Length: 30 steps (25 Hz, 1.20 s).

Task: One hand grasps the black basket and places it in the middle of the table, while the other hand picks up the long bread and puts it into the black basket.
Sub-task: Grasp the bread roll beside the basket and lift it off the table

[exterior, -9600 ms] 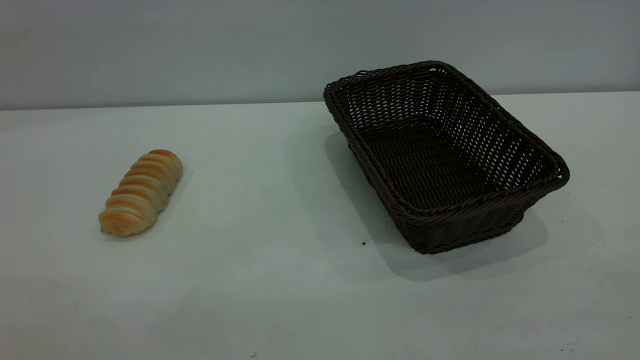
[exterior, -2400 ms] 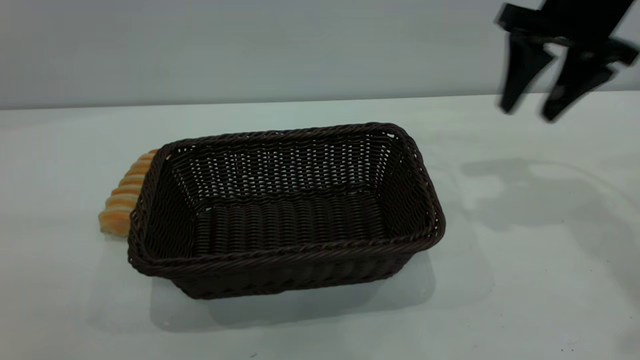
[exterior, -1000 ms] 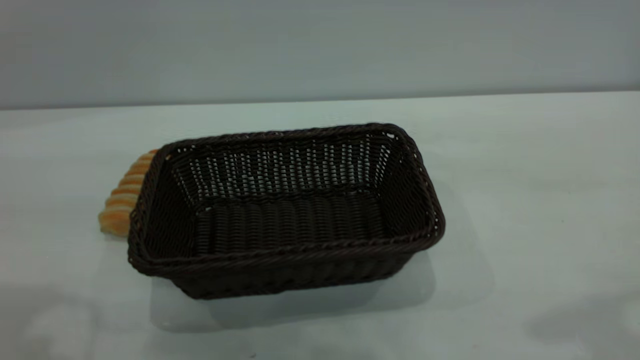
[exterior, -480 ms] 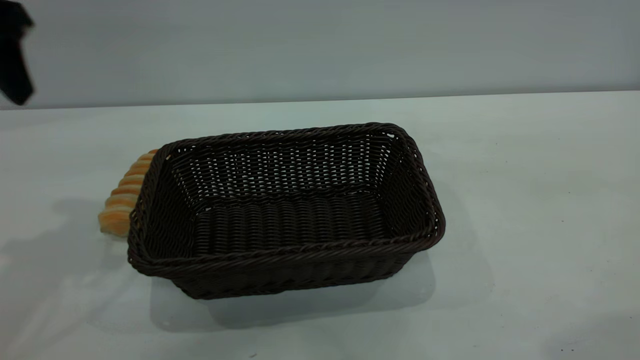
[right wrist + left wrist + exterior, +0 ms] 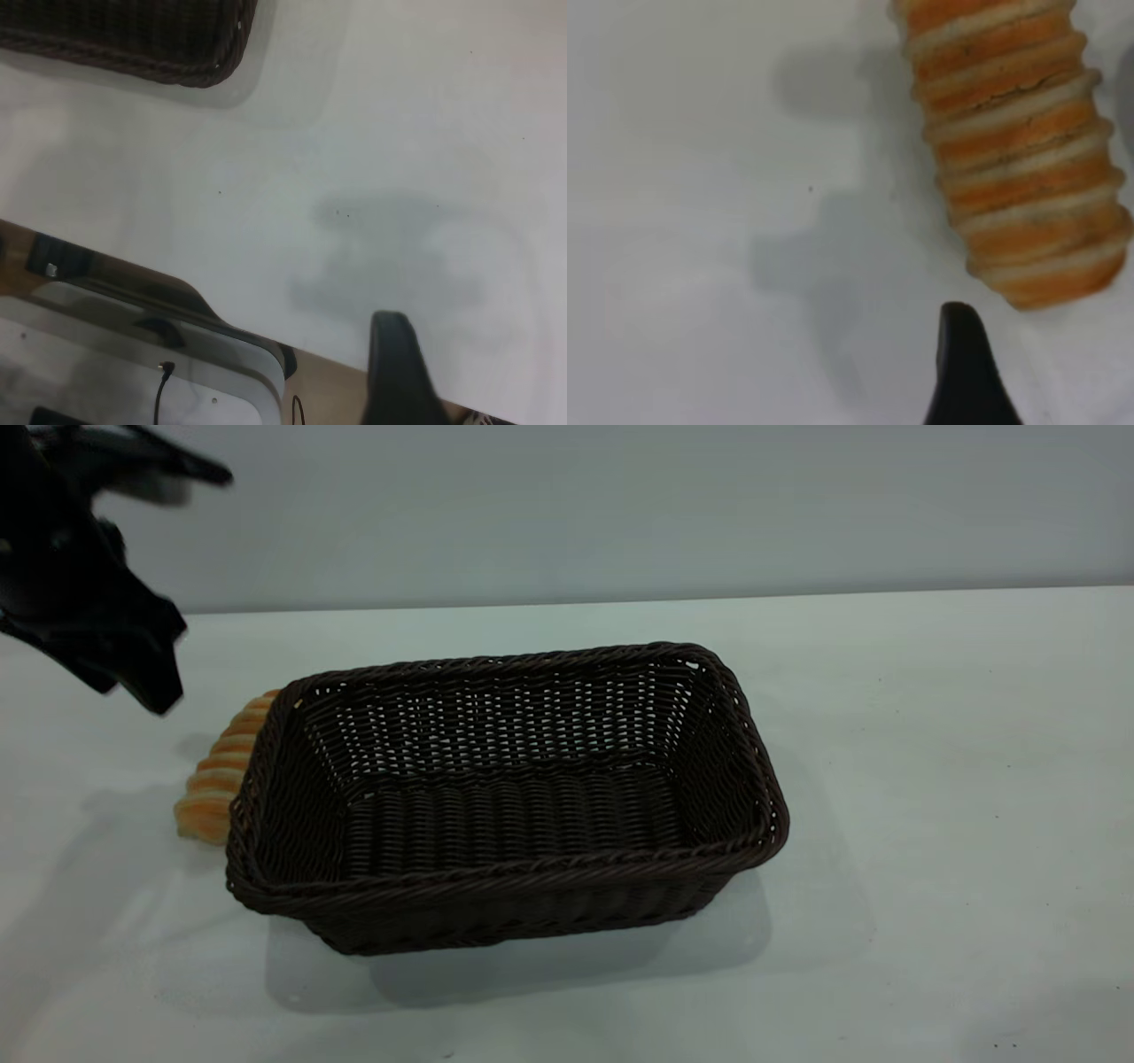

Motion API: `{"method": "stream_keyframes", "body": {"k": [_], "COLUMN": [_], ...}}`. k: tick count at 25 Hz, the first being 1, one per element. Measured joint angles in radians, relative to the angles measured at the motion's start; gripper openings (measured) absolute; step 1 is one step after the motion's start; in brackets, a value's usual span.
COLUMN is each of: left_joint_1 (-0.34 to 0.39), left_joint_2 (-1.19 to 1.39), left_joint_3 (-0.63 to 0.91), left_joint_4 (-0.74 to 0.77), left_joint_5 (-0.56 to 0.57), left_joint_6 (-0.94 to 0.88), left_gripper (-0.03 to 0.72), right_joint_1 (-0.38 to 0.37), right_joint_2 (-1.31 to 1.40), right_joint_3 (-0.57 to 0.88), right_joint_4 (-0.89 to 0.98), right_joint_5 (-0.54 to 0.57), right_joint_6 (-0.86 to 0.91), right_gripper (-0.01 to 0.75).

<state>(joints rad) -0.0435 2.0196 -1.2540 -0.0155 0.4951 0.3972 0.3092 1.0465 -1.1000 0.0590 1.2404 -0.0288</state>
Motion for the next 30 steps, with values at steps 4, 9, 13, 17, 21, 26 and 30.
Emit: {"method": "stream_keyframes", "body": {"k": [4,9,13,17,21,26,30], "left_joint_1": [-0.003,-0.008,-0.018,-0.019,-0.019,-0.018,-0.018], "left_joint_2": [0.062,0.128,0.188,0.233,0.25,0.216,0.113], "left_joint_3": [0.0,-0.001,-0.001,-0.01,-0.015,-0.014,-0.008], "left_joint_4": [-0.006,-0.085,-0.157,-0.175,-0.177,-0.176,-0.175], "left_joint_5": [-0.054,-0.128,-0.159,-0.181,-0.188,-0.192,-0.22], "left_joint_6": [0.138,0.265,0.376,0.416,0.419,0.419,0.414], "left_gripper": [0.501,0.501,0.501,0.501,0.435,0.122,0.06], "right_joint_1": [0.0,0.0,0.0,0.0,0.0,0.0,0.0], "right_joint_2": [0.0,0.0,0.0,0.0,0.0,0.0,0.0], "right_joint_3": [0.0,0.0,0.0,0.0,0.0,0.0,0.0], "right_joint_4": [0.0,0.003,0.003,0.004,0.004,0.004,0.004], "right_joint_5": [0.0,0.0,0.0,0.0,0.0,0.0,0.0], "right_joint_6": [0.0,0.0,0.0,0.0,0.0,0.0,0.0], "right_gripper": [0.483,0.483,0.483,0.483,0.483,0.483,0.483]}}
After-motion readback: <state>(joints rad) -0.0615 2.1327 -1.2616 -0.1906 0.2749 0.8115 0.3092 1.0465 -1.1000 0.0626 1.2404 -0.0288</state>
